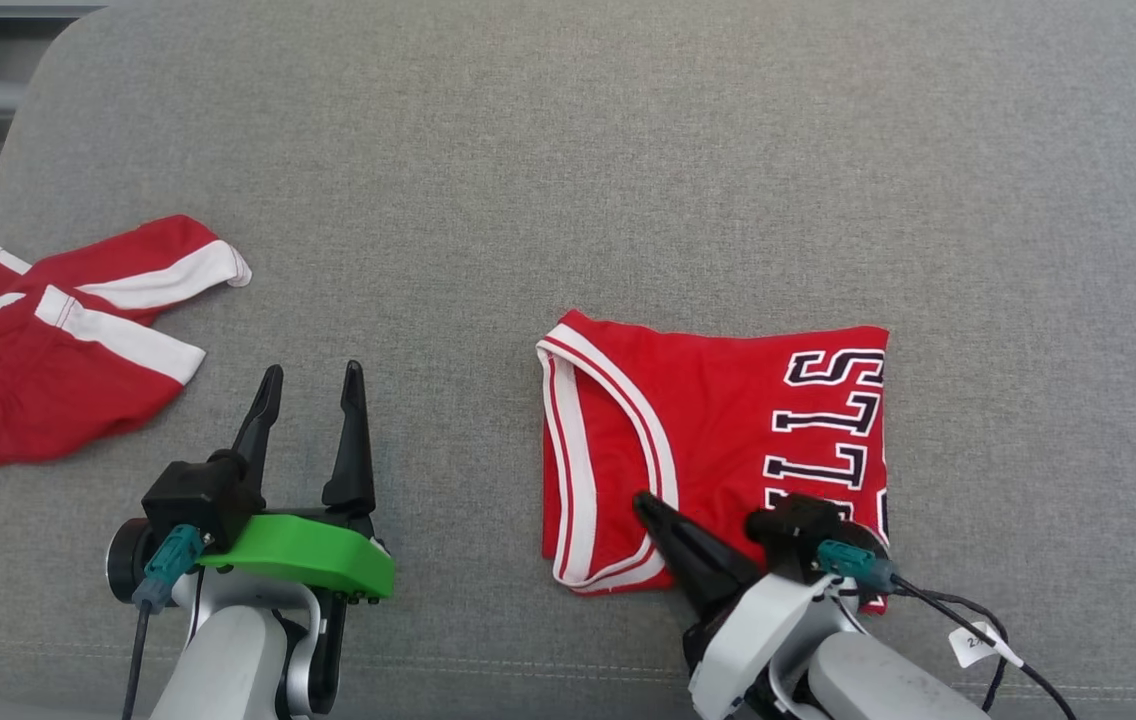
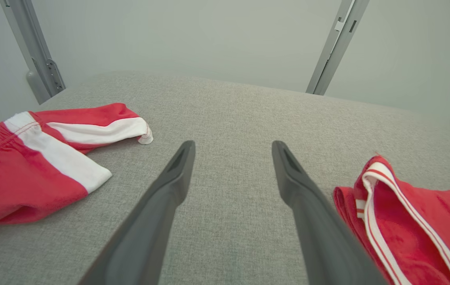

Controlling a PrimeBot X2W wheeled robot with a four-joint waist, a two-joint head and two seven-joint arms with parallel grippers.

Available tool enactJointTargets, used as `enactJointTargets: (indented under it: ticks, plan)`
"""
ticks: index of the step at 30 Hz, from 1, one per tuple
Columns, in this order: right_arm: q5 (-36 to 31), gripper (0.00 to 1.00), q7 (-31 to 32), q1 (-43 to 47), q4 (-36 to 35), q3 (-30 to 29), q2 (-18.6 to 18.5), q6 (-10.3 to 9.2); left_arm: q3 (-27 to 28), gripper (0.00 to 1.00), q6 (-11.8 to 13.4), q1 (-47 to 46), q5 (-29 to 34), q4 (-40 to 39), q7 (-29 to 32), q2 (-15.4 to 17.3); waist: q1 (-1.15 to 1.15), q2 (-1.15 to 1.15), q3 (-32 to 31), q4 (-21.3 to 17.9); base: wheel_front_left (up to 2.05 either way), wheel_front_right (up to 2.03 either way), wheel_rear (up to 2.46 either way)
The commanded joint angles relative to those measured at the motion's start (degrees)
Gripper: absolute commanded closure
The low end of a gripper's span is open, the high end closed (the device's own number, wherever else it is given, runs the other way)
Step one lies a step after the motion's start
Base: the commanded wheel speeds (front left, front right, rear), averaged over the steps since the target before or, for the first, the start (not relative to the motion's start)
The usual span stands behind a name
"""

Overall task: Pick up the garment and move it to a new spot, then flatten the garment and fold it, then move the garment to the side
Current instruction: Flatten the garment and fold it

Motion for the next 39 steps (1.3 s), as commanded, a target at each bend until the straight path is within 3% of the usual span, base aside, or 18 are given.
enactJointTargets:
  ticks: [1,7,14,19,20,21,22,29,39]
  plan:
    - [1.22,1.00,-0.24,-0.58,-0.87,1.52,0.58,0.02,0.00,0.00,0.05,-0.85,0.38,0.08,-0.34,0.13,0.00,0.00,-0.05,-0.14,0.00,0.00,0.00]
    - [3.59,1.00,-0.25,-0.57,-8.04,0.93,0.22,0.01,0.03,0.00,0.21,-0.38,0.28,0.23,-0.38,0.41,0.00,0.00,-0.76,-0.52,0.00,0.00,0.00]
    - [-0.45,1.00,-0.18,4.09,-18.54,-15.54,-1.13,0.01,0.75,0.00,0.97,0.78,0.18,-0.47,-0.37,1.29,0.00,0.00,-2.01,-1.85,0.00,0.00,0.00]
    - [-4.01,0.98,-0.18,7.65,-22.33,-26.37,-1.33,0.01,1.01,0.00,1.46,1.36,0.42,-1.33,-0.40,1.84,0.00,0.00,-3.15,-2.80,0.00,0.00,0.00]
    - [-4.54,0.66,-0.18,8.16,-22.77,-28.20,-1.28,0.01,1.06,0.00,1.48,1.35,0.49,-1.53,-0.40,2.01,0.00,0.00,-3.39,-2.97,0.00,0.00,0.00]
    - [-5.16,0.27,-0.18,8.75,-22.68,-29.74,-1.32,0.01,1.11,0.00,1.50,1.39,0.51,-1.77,-0.42,2.10,0.00,0.00,-3.66,-3.16,0.00,0.00,0.00]
    - [-5.91,0.00,-0.18,9.44,-22.19,-31.30,-1.48,0.01,1.10,0.00,1.59,1.55,0.64,-1.95,-0.42,2.19,0.00,0.00,-3.99,-3.33,0.00,0.00,0.00]
    - [-9.90,0.00,1.17,12.66,-21.42,-38.67,-1.56,0.01,1.07,0.00,1.90,2.79,0.95,-3.22,-0.45,2.61,0.00,0.00,-5.86,-4.17,0.00,0.00,0.00]
    - [-12.60,0.00,3.35,18.75,-23.88,-39.43,-0.07,0.01,1.21,0.00,1.91,4.91,0.88,-3.43,-0.47,3.26,0.00,0.00,-8.14,-5.09,0.00,0.00,0.00]
